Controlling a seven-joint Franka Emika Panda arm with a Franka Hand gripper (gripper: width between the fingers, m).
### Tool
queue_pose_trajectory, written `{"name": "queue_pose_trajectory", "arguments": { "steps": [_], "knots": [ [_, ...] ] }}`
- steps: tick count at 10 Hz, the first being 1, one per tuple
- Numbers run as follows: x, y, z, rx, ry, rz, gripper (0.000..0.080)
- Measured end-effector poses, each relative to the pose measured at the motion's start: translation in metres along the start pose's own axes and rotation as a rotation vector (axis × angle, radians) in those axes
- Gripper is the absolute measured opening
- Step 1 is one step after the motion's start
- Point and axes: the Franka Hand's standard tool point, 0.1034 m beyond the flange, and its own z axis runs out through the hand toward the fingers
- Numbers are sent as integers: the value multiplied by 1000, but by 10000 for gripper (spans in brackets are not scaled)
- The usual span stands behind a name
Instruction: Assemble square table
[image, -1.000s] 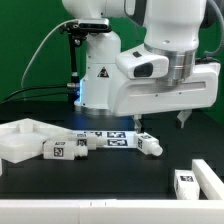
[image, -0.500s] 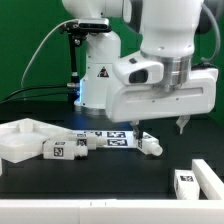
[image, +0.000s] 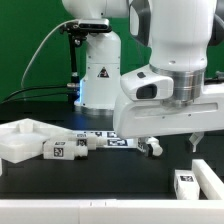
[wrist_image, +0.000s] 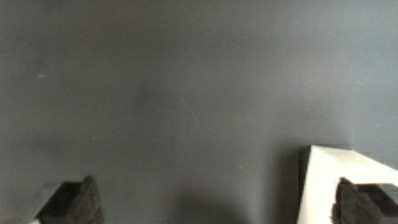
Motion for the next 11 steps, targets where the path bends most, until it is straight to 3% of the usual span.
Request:
{"name": "queue_pose_trajectory", "arguments": {
  "steps": [2,3,5,6,11],
  "knots": [
    [0,0,0,0,0,0,649],
    [10,1,-5,-1,-1,37,649],
    [55,11,-19,19,58,91,649],
    [63,18,-24,26,66,107,649],
    [66,19,-16,24,60,110,649]
  ]
}}
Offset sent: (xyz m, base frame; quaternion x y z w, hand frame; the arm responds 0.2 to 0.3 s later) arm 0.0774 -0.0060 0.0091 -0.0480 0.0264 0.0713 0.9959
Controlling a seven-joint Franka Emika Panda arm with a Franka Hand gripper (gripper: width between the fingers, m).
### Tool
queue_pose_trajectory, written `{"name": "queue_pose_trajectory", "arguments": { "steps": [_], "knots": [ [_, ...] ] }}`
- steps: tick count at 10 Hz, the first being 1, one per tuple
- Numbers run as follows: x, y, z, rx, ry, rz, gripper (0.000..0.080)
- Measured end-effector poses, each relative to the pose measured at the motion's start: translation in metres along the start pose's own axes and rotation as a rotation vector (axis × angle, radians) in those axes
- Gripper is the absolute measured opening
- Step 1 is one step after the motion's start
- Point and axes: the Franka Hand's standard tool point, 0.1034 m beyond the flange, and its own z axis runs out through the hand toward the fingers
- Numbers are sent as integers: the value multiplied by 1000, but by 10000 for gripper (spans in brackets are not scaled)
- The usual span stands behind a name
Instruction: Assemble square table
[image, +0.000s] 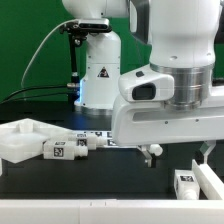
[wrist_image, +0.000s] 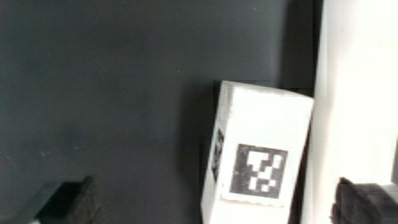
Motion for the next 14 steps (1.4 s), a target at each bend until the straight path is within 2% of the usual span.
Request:
{"name": "queue_pose_trajectory", "arguments": {
  "steps": [2,3,7,12,14],
  "knots": [
    [20,1,5,4,16,21,649],
    [21,0,9,4,16,20,649],
    [19,-2,25,4,17,15,649],
    [17,-1,29,3,17,12,649],
    [17,-1,29,3,17,12,404]
  ]
}}
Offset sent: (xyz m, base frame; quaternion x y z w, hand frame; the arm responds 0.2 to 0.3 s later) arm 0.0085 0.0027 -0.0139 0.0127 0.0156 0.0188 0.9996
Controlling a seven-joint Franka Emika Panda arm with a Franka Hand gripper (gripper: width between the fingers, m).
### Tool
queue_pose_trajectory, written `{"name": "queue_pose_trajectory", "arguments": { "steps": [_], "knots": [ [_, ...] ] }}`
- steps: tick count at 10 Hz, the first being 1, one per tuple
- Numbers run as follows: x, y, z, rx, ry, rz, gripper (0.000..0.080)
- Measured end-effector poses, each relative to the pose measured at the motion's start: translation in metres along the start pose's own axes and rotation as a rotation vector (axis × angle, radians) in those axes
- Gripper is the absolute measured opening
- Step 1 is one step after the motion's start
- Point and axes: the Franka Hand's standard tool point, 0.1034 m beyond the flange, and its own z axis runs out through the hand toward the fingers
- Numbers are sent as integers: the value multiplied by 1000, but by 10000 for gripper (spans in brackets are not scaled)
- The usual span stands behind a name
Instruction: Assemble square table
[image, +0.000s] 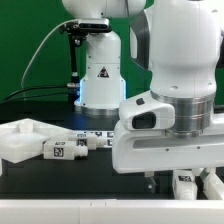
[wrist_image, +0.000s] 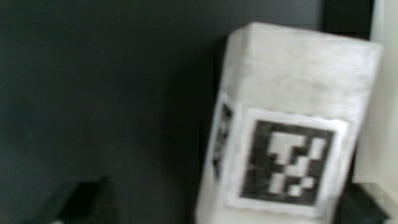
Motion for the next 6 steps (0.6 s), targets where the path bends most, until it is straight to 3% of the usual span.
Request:
{"name": "queue_pose_trajectory", "arguments": {
  "steps": [1,2,3,4,6],
  "knots": [
    [0,0,0,0,0,0,404],
    [0,0,0,0,0,0,285],
    [0,0,0,0,1,0,285],
    [-3,1,-8,-1,1,-10,285],
    [-29,-6,-38,-11,4,-7,285]
  ]
}}
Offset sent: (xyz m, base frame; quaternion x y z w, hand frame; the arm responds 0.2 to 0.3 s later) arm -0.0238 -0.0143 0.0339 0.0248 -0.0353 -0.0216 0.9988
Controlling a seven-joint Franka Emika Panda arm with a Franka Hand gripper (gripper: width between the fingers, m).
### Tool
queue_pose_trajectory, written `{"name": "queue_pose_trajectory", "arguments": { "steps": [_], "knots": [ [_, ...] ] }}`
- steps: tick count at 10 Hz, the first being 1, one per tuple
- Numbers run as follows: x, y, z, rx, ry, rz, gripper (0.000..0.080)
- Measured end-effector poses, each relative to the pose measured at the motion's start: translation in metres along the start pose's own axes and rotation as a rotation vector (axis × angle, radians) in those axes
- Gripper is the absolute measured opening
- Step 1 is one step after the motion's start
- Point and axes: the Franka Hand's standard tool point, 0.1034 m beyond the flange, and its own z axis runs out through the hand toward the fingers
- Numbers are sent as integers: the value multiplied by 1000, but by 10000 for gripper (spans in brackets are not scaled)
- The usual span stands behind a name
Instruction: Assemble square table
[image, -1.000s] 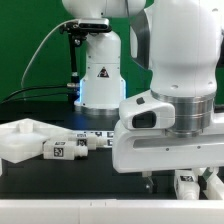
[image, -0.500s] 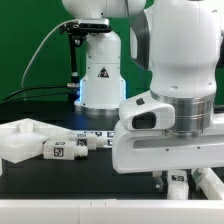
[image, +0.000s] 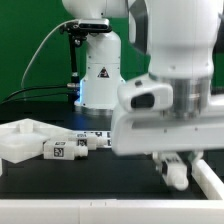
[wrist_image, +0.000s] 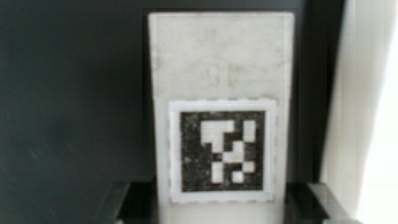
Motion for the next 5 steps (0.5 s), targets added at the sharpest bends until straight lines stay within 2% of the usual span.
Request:
{"name": "queue_pose_trajectory", "arguments": {
  "steps": [1,3,5],
  "knots": [
    [-3,-8,-19,-2,24,-19,285],
    [-2,-9,-12,1,25,-19,285],
    [-5,-11,-12,2,28,-13,285]
  ]
}}
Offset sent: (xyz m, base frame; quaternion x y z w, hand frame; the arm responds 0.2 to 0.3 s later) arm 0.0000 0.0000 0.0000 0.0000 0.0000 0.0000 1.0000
